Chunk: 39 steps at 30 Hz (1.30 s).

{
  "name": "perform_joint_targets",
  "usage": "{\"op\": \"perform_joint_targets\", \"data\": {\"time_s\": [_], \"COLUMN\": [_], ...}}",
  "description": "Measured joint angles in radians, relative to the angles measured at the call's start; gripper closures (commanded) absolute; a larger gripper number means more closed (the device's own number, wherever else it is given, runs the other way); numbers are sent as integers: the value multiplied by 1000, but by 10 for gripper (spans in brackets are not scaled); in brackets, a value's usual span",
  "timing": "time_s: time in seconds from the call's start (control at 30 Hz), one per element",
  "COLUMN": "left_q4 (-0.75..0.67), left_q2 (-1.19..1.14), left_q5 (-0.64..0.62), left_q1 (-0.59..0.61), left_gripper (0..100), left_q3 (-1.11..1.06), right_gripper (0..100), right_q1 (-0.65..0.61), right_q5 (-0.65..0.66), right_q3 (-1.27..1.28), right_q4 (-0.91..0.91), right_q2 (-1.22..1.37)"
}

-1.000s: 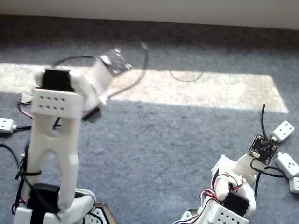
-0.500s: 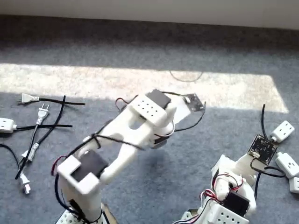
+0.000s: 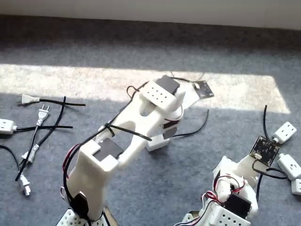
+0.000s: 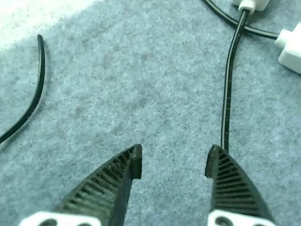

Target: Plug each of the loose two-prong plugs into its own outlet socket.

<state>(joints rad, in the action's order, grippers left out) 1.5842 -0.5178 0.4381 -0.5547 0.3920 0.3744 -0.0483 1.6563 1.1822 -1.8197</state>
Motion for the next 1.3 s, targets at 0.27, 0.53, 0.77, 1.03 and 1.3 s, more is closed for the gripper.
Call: {"op": "perform_joint_targets", "data": {"time_s": [0.27, 0.53, 0.77, 1.03, 1.3], "left_q4": [3, -58, 184, 184, -32], "left_q2": [-120, -135, -43, 356, 548], "left_q5": [209, 235, 161, 169, 141], "left_q1": [184, 391, 315, -54, -127], "left_gripper": [797, 797, 793, 796, 796], "left_q3": [-37, 135, 341, -193, -608], "right_gripper": [773, 773, 773, 773, 773], "right_q1": [0, 0, 0, 0, 0], "right_q5": [0, 0, 0, 0, 0], "right_q3": [0, 0, 0, 0, 0], "right_q4": [0, 0, 0, 0, 0], "right_q2": [0, 0, 0, 0, 0]}}
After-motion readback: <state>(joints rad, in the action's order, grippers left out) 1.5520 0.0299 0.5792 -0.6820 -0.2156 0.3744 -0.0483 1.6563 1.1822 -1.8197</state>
